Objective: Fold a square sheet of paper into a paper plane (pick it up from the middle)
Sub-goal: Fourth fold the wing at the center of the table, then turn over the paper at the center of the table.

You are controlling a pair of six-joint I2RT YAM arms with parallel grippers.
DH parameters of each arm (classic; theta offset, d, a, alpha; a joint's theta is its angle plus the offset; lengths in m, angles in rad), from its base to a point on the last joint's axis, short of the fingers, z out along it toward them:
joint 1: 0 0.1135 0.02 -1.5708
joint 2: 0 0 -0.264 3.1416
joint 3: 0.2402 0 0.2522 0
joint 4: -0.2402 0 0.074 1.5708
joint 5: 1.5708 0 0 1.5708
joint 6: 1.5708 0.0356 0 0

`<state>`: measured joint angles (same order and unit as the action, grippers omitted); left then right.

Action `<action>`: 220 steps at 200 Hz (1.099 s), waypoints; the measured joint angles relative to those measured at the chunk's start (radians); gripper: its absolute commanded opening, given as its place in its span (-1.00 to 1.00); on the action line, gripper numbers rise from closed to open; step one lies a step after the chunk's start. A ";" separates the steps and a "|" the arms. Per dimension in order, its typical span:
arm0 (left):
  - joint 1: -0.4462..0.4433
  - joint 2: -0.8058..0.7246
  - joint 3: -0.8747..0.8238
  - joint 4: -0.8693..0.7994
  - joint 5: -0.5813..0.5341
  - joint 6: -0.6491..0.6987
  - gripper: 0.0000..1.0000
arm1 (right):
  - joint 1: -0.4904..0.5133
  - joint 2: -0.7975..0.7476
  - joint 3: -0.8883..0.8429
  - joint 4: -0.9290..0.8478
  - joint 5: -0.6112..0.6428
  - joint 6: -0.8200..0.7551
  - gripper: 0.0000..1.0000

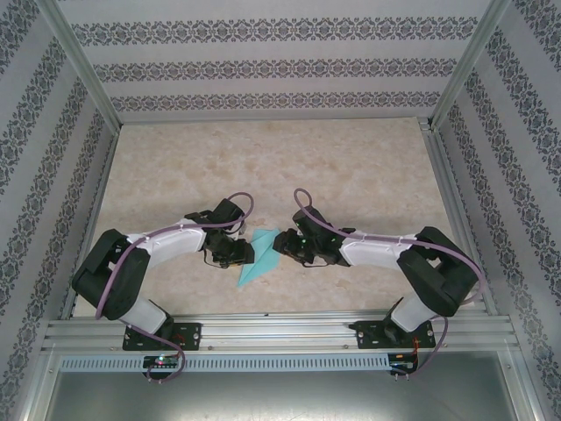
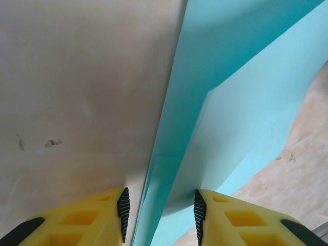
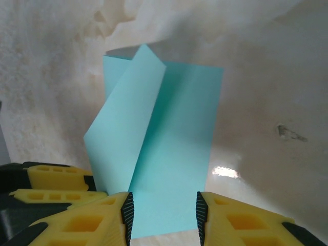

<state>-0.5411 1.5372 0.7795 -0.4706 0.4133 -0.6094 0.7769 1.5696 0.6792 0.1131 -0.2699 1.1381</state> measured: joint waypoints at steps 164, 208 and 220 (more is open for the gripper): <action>-0.001 0.028 0.000 0.000 -0.008 -0.098 -0.66 | 0.020 0.039 -0.052 0.108 -0.010 0.113 -0.26; -0.007 0.028 -0.001 0.008 -0.002 -0.146 -0.72 | 0.026 0.039 -0.061 0.108 -0.010 0.113 -0.27; -0.017 0.027 -0.001 0.021 0.008 -0.163 -0.72 | 0.026 0.039 -0.062 0.108 -0.010 0.113 -0.27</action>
<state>-0.5579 1.5646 0.7784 -0.4500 0.4210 -0.7727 0.8032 1.6089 0.6174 0.2211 -0.2798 1.2514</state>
